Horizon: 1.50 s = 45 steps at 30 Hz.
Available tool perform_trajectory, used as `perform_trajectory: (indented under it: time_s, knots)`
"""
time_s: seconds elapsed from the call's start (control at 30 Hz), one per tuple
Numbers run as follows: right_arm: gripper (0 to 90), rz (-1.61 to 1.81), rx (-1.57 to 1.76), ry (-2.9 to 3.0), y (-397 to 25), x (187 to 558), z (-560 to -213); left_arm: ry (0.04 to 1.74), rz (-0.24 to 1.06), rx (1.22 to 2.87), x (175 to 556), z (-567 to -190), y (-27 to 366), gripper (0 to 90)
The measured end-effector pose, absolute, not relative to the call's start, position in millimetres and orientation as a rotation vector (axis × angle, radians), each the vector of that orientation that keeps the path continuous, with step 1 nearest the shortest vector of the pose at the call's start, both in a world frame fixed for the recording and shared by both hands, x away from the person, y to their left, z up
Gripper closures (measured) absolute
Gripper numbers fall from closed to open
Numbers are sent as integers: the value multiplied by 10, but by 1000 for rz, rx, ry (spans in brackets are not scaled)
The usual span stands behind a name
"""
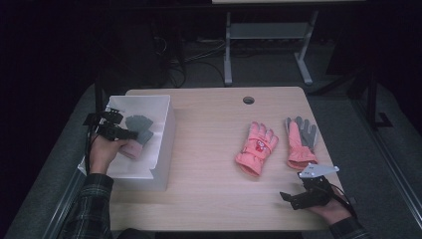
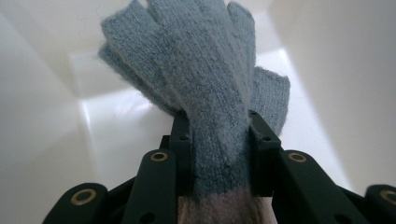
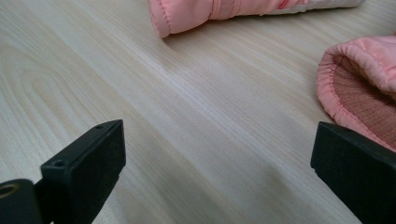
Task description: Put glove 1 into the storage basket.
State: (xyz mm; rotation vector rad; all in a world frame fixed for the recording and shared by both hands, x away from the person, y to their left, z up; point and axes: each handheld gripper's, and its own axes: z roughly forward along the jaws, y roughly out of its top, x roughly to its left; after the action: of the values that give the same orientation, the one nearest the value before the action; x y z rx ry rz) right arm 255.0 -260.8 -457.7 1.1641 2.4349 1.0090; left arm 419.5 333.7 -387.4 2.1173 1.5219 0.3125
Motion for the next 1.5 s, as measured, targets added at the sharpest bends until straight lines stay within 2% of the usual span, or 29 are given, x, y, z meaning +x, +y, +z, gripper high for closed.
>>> perform_trajectory:
  time_s: [0.43, 0.6, 0.73, 0.9, 1.0, 1.3, 1.5]
  knots:
    - [30, 1011, 1155, 2429, -2623, 2548, -4578, 1570, 310, 2191, 4263, -4127, 3299, 644]
    - [30, 1005, 1165, 2432, -2621, 2539, -4576, 1581, 304, 2197, 4273, -4134, 3269, 491]
    - [30, 1006, 1164, 2431, -2624, 2536, -4574, 1589, 356, 2198, 4268, -4124, 3236, 382]
    - [30, 1007, 1168, 2432, -2630, 2534, -4574, 1595, 417, 2166, 4256, -4004, 3193, 282]
    - [30, 1006, 1167, 2433, -2628, 2534, -4575, 1580, 440, 2160, 4245, -3933, 3180, 263]
    - [29, 1013, 1169, 2438, -2614, 2530, -4568, 1424, 413, 2163, 4141, -3550, 3029, 195]
    - [29, 1014, 1163, 2450, -2588, 2521, -4553, 1266, 388, 2158, 4049, -3255, 2755, 164]
